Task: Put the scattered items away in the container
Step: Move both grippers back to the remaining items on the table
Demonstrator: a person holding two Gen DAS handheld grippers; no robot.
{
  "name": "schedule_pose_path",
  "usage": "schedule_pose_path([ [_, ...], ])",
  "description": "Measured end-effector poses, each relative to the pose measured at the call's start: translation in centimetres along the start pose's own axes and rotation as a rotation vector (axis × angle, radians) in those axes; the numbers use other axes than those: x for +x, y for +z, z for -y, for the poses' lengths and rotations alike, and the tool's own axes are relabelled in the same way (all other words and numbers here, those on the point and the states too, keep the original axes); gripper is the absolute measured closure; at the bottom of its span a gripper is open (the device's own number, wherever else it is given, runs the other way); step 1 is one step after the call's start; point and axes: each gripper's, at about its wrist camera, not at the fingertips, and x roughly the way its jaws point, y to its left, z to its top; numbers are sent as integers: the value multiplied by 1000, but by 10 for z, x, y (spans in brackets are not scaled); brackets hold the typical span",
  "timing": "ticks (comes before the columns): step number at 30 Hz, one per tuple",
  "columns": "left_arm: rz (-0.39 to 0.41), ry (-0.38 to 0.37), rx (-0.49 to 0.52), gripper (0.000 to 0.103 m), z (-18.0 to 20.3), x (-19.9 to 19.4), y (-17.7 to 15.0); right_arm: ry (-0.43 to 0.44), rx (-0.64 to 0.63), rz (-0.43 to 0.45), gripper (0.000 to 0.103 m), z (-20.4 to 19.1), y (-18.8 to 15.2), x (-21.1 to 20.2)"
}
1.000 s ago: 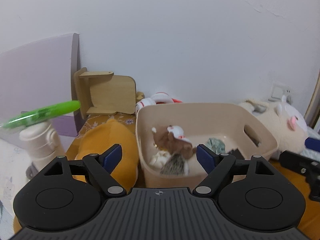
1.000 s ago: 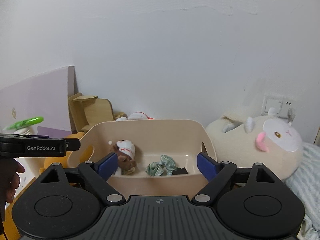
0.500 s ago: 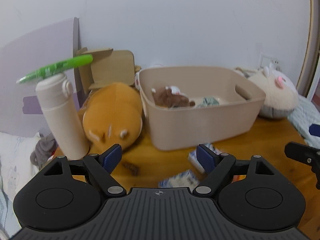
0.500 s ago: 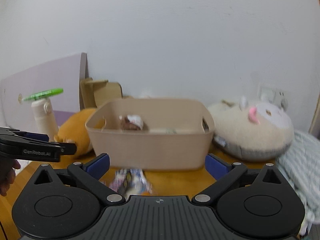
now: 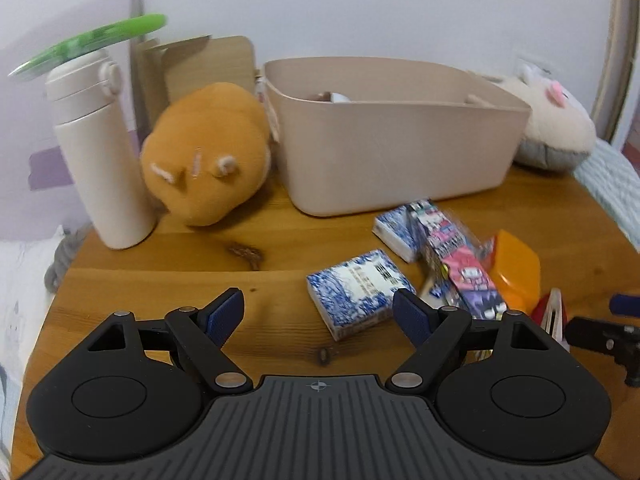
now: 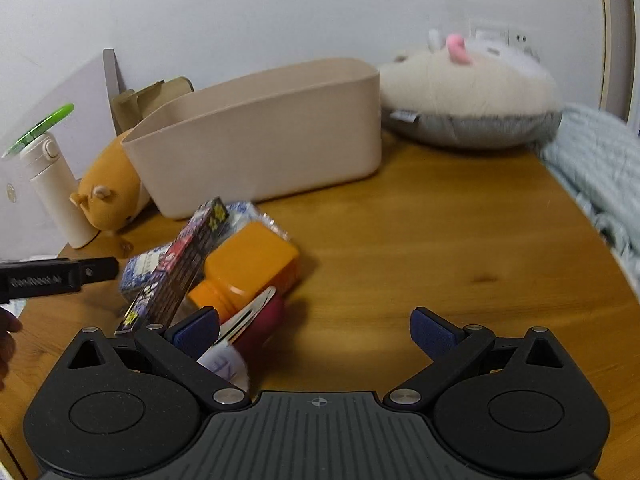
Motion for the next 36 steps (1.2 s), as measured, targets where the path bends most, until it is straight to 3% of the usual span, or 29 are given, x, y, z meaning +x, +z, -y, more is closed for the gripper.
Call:
schedule_pose_path([
  [11, 9, -66, 257, 20, 9, 27, 4, 9, -33, -27, 2, -17, -7, 20],
  [19, -42, -211, 410, 20, 3, 54, 9, 16, -17, -41, 6, -14, -2, 24],
  [23, -55, -257, 418, 20, 0, 62, 12, 24, -20, -47, 8, -15, 0, 24],
  [24, -57, -271, 415, 22, -1, 63, 13, 28, -19, -47, 10, -15, 1, 23],
  [25, -55, -291, 407, 33, -1, 64, 13, 32, -16, -47, 12, -14, 2, 23],
  [28, -68, -332, 385, 44, 1, 62, 14, 67, -11, -49, 36, -14, 3, 23],
  [30, -80, -341, 385, 49, 2, 59, 15, 81, -14, -43, 76, -16, 4, 21],
  [31, -83, -350, 381, 51, 2, 57, 16, 65, -24, -37, 84, -17, 5, 20],
  [33, -72, -355, 374, 52, 2, 53, 14, 67, -29, -40, 91, -15, 5, 20],
  [36, -64, -348, 363, 52, 0, 49, 11, 86, -15, -48, 91, -10, 5, 18],
])
